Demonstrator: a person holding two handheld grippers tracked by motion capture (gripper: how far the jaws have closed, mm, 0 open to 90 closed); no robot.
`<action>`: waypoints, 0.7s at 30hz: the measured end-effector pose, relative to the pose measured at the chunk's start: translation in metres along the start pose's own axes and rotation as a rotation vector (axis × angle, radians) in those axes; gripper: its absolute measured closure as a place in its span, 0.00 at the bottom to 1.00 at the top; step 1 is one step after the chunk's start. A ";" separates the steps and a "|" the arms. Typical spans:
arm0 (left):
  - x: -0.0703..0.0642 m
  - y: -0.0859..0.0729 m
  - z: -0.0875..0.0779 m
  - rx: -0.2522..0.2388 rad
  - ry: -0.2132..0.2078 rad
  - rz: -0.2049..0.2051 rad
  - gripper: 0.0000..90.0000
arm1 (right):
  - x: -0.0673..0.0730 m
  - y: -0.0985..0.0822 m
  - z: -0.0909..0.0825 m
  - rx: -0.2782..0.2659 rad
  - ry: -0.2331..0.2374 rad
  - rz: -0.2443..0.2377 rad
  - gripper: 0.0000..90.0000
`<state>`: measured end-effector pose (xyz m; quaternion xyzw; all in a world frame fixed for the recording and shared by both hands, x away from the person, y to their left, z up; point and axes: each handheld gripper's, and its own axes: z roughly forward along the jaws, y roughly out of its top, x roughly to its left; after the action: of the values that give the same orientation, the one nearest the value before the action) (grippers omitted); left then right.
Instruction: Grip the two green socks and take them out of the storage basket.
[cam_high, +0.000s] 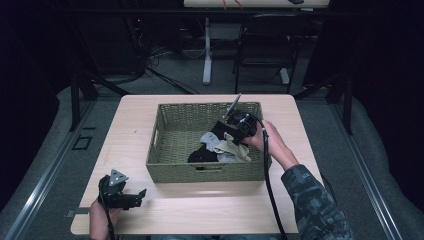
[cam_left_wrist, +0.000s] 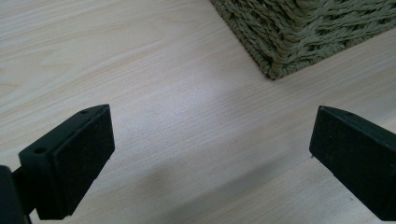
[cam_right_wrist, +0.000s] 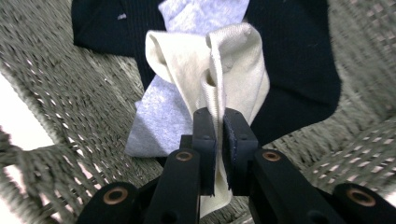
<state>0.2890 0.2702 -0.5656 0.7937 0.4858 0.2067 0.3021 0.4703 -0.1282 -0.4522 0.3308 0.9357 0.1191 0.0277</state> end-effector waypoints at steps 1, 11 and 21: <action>0.000 0.000 0.000 0.000 0.000 0.000 0.00 | 0.000 0.001 -0.003 -0.003 -0.005 0.001 0.94; 0.000 0.001 0.000 0.002 -0.001 0.003 0.00 | -0.003 0.003 -0.026 -0.034 -0.005 -0.008 0.94; -0.002 0.002 0.000 0.000 0.001 0.009 0.00 | -0.005 0.002 -0.044 -0.071 -0.004 0.008 0.94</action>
<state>0.2894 0.2680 -0.5649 0.7958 0.4824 0.2087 0.3007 0.4698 -0.1389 -0.4092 0.3338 0.9295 0.1518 0.0411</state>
